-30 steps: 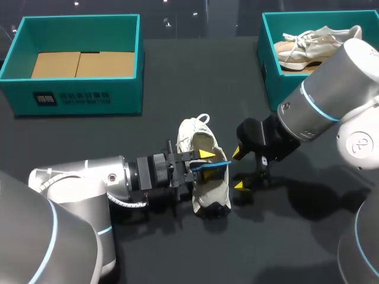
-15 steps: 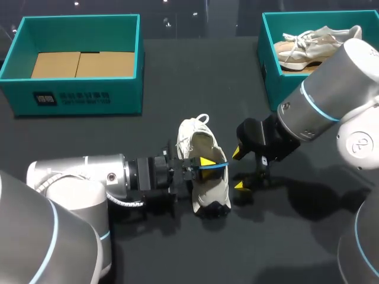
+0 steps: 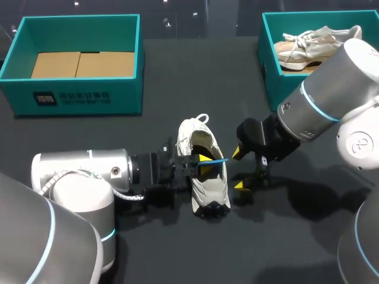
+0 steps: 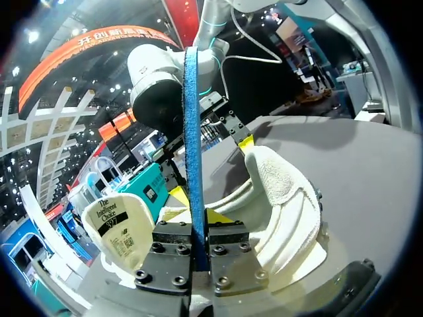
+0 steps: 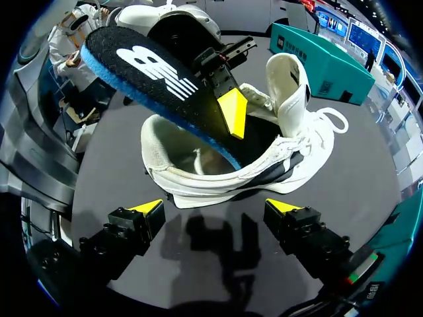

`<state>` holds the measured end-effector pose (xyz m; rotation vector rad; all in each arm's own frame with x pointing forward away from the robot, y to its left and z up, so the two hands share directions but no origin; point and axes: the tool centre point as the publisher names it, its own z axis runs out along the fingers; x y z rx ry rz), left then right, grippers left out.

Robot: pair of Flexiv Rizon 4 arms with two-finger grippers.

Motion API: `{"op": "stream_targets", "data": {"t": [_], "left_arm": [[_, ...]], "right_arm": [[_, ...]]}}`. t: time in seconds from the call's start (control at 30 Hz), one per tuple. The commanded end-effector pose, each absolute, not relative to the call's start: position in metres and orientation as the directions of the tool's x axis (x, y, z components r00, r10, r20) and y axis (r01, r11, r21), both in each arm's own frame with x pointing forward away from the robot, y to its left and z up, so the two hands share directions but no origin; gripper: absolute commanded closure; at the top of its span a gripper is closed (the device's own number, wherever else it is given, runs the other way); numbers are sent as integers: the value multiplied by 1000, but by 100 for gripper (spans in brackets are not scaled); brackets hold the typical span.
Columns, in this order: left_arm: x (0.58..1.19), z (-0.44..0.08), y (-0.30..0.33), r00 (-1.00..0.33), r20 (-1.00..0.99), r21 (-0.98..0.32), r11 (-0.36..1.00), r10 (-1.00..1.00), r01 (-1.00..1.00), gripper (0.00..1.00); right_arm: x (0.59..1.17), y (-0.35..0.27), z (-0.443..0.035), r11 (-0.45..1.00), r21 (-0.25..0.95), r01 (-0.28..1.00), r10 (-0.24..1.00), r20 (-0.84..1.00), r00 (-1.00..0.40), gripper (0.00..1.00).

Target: Take the shoe out of the shoebox, open the shoe tongue, remove and reinsert the insole, then place the shoe into the shoebox

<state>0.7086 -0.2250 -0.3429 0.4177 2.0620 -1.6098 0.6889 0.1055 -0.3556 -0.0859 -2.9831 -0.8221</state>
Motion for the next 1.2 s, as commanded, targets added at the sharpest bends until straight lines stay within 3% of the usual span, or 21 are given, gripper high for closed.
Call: {"op": "stream_targets", "data": {"t": [0.03, 0.13, 0.27, 0.5, 0.7, 0.73, 0.77, 1.2], "left_arm": [[712, -346, -230, -836, -546, -813, 271, -49, 515, 100], [708, -339, -229, -839, -542, -818, 265, -53, 511, 97], [700, -325, -229, -839, -540, -825, 244, -76, 509, 76], [686, -310, -227, -840, -538, -830, 219, -71, 513, 70], [678, -303, -225, -839, -541, -828, 212, -55, 519, 75], [678, -303, -225, -840, -541, -828, 210, -51, 520, 80], [677, -303, -226, -840, -541, -828, 208, -47, 521, 99], [691, -330, -231, -811, -585, -783, 263, -3, 564, 100]], "right_arm": [[689, 106, -356, 858, 510, 66, 42, 58, -997, 0], [689, 106, -356, 858, 510, 66, 42, 58, -997, 0], [689, 106, -356, 858, 510, 66, 42, 58, -997, 0], [689, 106, -356, 858, 510, 66, 42, 58, -997, 0], [689, 106, -356, 858, 510, 66, 42, 58, -997, 0], [689, 106, -356, 858, 510, 66, 42, 58, -997, 0], [689, 106, -356, 858, 510, 66, 42, 58, -997, 0], [689, 106, -356, 858, 510, 66, 42, 58, -997, 0]]}}
